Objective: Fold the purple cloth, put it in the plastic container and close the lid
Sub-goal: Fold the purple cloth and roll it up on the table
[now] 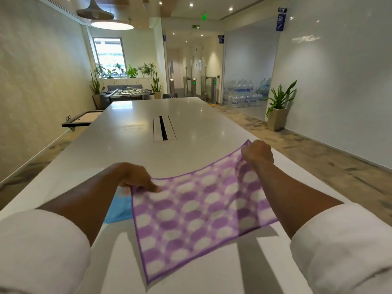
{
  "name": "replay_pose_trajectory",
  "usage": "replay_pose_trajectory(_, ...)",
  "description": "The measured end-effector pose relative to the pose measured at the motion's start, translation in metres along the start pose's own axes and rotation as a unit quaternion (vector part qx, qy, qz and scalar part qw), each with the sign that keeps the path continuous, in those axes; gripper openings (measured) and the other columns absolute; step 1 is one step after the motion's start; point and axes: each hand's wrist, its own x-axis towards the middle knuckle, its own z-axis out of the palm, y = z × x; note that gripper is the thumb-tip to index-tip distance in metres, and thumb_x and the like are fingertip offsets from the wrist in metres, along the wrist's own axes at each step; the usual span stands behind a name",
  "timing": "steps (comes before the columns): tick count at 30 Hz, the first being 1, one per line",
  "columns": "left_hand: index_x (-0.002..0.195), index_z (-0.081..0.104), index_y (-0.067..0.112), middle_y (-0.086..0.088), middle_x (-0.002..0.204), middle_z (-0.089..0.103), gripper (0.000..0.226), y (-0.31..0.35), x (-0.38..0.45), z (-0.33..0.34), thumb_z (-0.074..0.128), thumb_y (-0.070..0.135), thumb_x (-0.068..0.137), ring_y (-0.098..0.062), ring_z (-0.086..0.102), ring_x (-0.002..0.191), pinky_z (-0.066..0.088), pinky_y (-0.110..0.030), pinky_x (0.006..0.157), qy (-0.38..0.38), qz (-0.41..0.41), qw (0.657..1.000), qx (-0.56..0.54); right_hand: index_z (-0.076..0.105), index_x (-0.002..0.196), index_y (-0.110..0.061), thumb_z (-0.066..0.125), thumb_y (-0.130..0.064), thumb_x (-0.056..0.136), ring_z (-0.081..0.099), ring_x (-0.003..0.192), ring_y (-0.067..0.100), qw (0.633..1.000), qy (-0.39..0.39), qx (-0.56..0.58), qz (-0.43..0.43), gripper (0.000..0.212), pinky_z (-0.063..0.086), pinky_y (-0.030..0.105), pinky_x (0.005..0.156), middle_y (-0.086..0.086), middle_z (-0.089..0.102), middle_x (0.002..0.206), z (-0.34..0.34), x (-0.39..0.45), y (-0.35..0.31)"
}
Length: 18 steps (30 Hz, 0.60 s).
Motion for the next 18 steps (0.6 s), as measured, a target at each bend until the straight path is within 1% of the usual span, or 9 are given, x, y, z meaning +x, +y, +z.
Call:
replay_pose_trajectory(2,0.111,0.069,0.009,-0.005,0.1,0.072,0.045,-0.011,0.007,0.008,0.075,0.041,0.081,-0.019,0.065,0.087,0.052,-0.03,0.085,-0.01,-0.027,1.0,-0.008,0.065,0.112,-0.006,0.055,-0.024,0.09,0.063,0.105,0.035,0.999,-0.022,-0.018,0.022,0.03,0.047,0.035,0.078,0.016,0.065,0.118,0.003,-0.003,0.009)
replay_pose_trajectory(4,0.11,0.069,0.012,-0.004,0.101,0.07,0.041,-0.02,0.015,0.015,0.074,0.041,0.082,-0.017,0.062,0.091,0.051,-0.031,0.082,0.004,-0.043,0.999,-0.028,0.063,0.114,-0.004,0.055,-0.023,0.092,0.062,0.105,0.034,0.998,-0.036,-0.024,0.036,0.031,0.048,0.035,0.079,0.017,0.062,0.121,0.007,-0.005,0.016)
replay_pose_trajectory(8,0.111,0.066,0.017,-0.004,0.11,0.069,0.041,-0.03,0.024,0.028,0.064,0.049,0.087,-0.02,0.061,0.099,0.049,-0.035,0.08,-0.003,-0.064,0.995,-0.075,0.054,0.128,-0.002,0.047,-0.021,0.097,0.052,0.119,0.034,0.998,-0.037,-0.032,0.05,0.038,0.046,0.041,0.096,0.019,0.046,0.137,0.013,-0.006,0.024)
replay_pose_trajectory(10,0.107,0.067,0.014,-0.007,0.108,0.07,0.051,-0.036,0.026,0.031,0.06,0.059,0.084,-0.021,0.064,0.093,0.051,-0.034,0.079,0.005,-0.064,0.995,-0.077,0.055,0.127,-0.002,0.048,-0.019,0.096,0.052,0.118,0.034,0.998,-0.026,-0.033,0.055,0.036,0.047,0.042,0.1,0.018,0.047,0.136,0.016,-0.006,0.026)
replay_pose_trajectory(11,0.102,0.068,0.012,-0.007,0.102,0.071,0.057,-0.038,0.027,0.031,0.06,0.064,0.081,-0.021,0.064,0.087,0.051,-0.033,0.077,0.013,-0.06,0.996,-0.07,0.056,0.125,-0.002,0.05,-0.018,0.095,0.053,0.116,0.034,0.998,-0.021,-0.034,0.054,0.035,0.047,0.043,0.1,0.018,0.049,0.133,0.017,-0.006,0.027)
replay_pose_trajectory(12,0.094,0.066,0.01,-0.007,0.09,0.069,0.063,-0.042,0.027,0.031,0.06,0.069,0.076,-0.021,0.061,0.077,0.049,-0.03,0.072,0.021,-0.055,0.997,-0.059,0.058,0.122,-0.002,0.051,-0.018,0.095,0.055,0.114,0.034,0.998,-0.017,-0.035,0.051,0.033,0.048,0.044,0.1,0.018,0.053,0.13,0.019,-0.006,0.028)
replay_pose_trajectory(14,0.082,0.057,0.013,-0.002,0.067,0.05,0.063,-0.045,0.025,0.031,0.059,0.075,0.069,-0.016,0.043,0.057,0.037,-0.024,0.054,0.033,-0.048,0.998,-0.039,0.062,0.115,-0.003,0.053,-0.019,0.094,0.057,0.109,0.033,0.998,-0.01,-0.041,0.047,0.027,0.047,0.045,0.098,0.017,0.06,0.121,0.02,-0.008,0.029)
replay_pose_trajectory(16,0.08,0.054,0.015,0.0,0.06,0.038,0.06,-0.047,0.026,0.032,0.062,0.074,0.07,-0.013,0.029,0.049,0.026,-0.022,0.046,0.041,-0.042,0.997,-0.058,0.063,0.112,-0.006,0.053,-0.02,0.094,0.057,0.108,0.033,0.997,-0.011,-0.054,0.044,0.025,0.047,0.043,0.096,0.016,0.063,0.116,0.022,-0.011,0.028)
replay_pose_trajectory(18,0.083,0.061,0.01,-0.001,0.064,0.046,0.055,-0.047,0.029,0.032,0.069,0.063,0.073,-0.011,0.036,0.052,0.03,-0.02,0.048,0.049,-0.025,0.992,-0.116,0.065,0.111,-0.007,0.055,-0.022,0.093,0.059,0.106,0.033,0.997,-0.025,-0.061,0.032,0.026,0.049,0.044,0.095,0.015,0.065,0.114,0.026,-0.014,0.027)
